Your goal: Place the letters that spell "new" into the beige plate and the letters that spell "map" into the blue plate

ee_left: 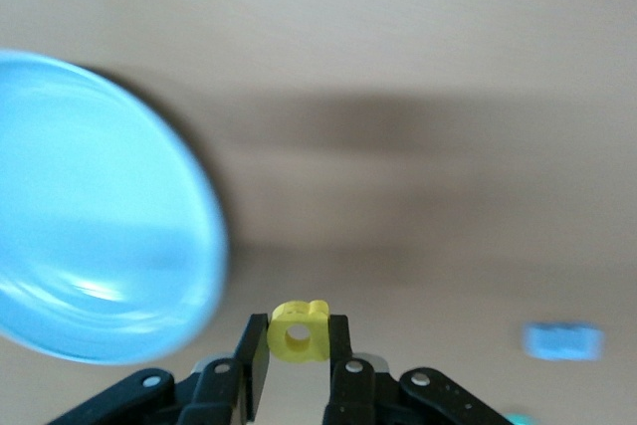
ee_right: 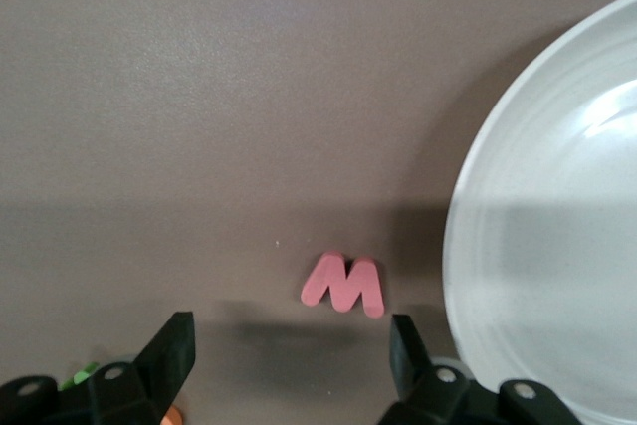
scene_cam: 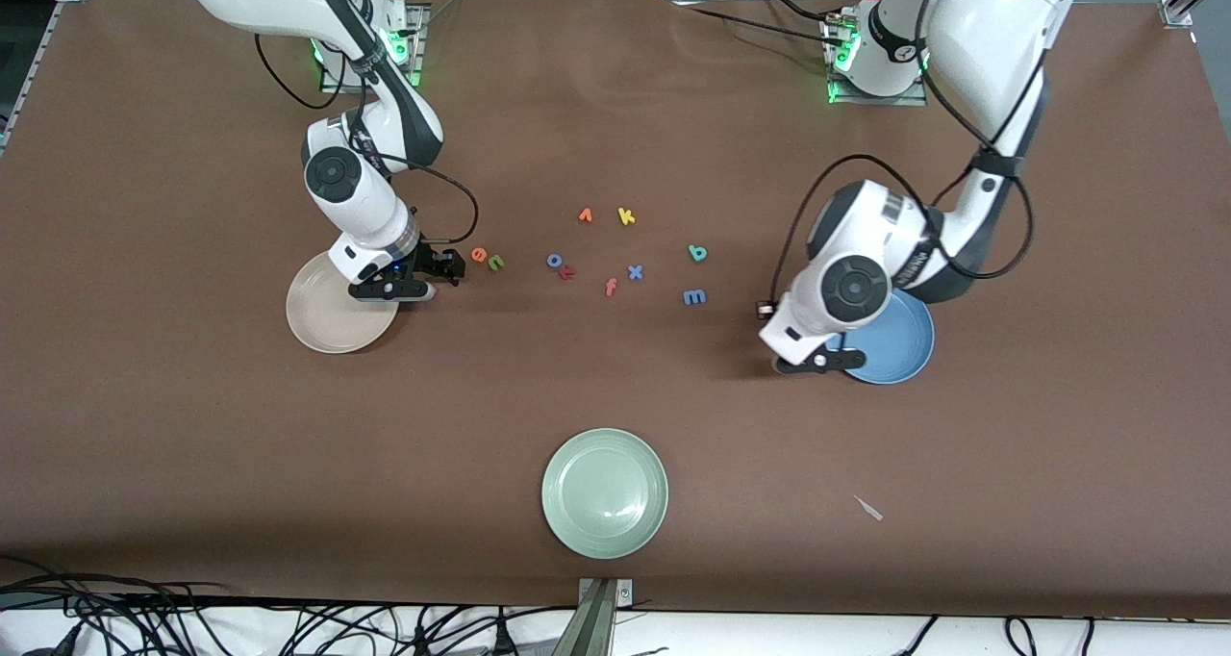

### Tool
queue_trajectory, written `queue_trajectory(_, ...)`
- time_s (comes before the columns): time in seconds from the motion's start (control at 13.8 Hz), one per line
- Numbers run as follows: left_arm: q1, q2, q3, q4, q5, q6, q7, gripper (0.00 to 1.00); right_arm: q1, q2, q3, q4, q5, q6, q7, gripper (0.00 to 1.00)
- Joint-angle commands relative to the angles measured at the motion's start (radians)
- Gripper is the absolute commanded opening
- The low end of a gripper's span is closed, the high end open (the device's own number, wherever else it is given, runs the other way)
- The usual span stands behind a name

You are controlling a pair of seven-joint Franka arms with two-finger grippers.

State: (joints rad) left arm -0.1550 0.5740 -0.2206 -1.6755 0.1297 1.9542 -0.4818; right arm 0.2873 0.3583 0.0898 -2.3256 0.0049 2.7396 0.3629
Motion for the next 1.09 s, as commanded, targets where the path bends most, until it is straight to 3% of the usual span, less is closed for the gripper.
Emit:
queue_trajectory(0.0, 0.084, -0.013, -0.008, -0.033, 0.041, -0.015, 0.118, 0.0, 0.004, -0.007, -0.002, -0.02, -0.006, 0.025, 0.015, 0.85)
queue_trajectory(0.29, 0.201, 0.044, -0.006, -0.035, 0.044, 0.046, 0.301, 0.0, 0.001, 0.017, -0.021, -0.02, -0.011, 0.061, -0.007, 0.85)
queue_trajectory(0.36, 0.215, 0.059, -0.006, -0.036, 0.044, 0.063, 0.311, 0.07, 0.001, 0.033, -0.021, -0.02, -0.011, 0.083, -0.007, 0.85)
queue_trajectory(0.44, 0.212, 0.063, -0.006, -0.035, 0.044, 0.063, 0.312, 0.37, 0.001, 0.043, -0.021, -0.02, -0.011, 0.101, -0.007, 0.85)
queue_trajectory(0.51, 0.204, 0.06, -0.005, -0.035, 0.044, 0.061, 0.312, 0.79, 0.001, 0.048, -0.021, -0.02, -0.011, 0.109, -0.005, 0.85)
queue_trajectory(0.58, 0.2, 0.053, -0.008, -0.033, 0.044, 0.054, 0.309, 1.0, 0.001, 0.05, -0.021, -0.02, -0.011, 0.11, -0.005, 0.84)
queue_trajectory(0.87, 0.177, 0.023, -0.066, -0.021, 0.042, 0.006, 0.241, 1.0, 0.001, 0.05, -0.021, -0.02, -0.013, 0.109, -0.009, 0.69)
queue_trajectory(1.02, 0.176, 0.02, -0.124, -0.02, 0.042, 0.009, 0.178, 1.0, 0.0, 0.05, -0.022, -0.021, -0.013, 0.109, -0.013, 0.55)
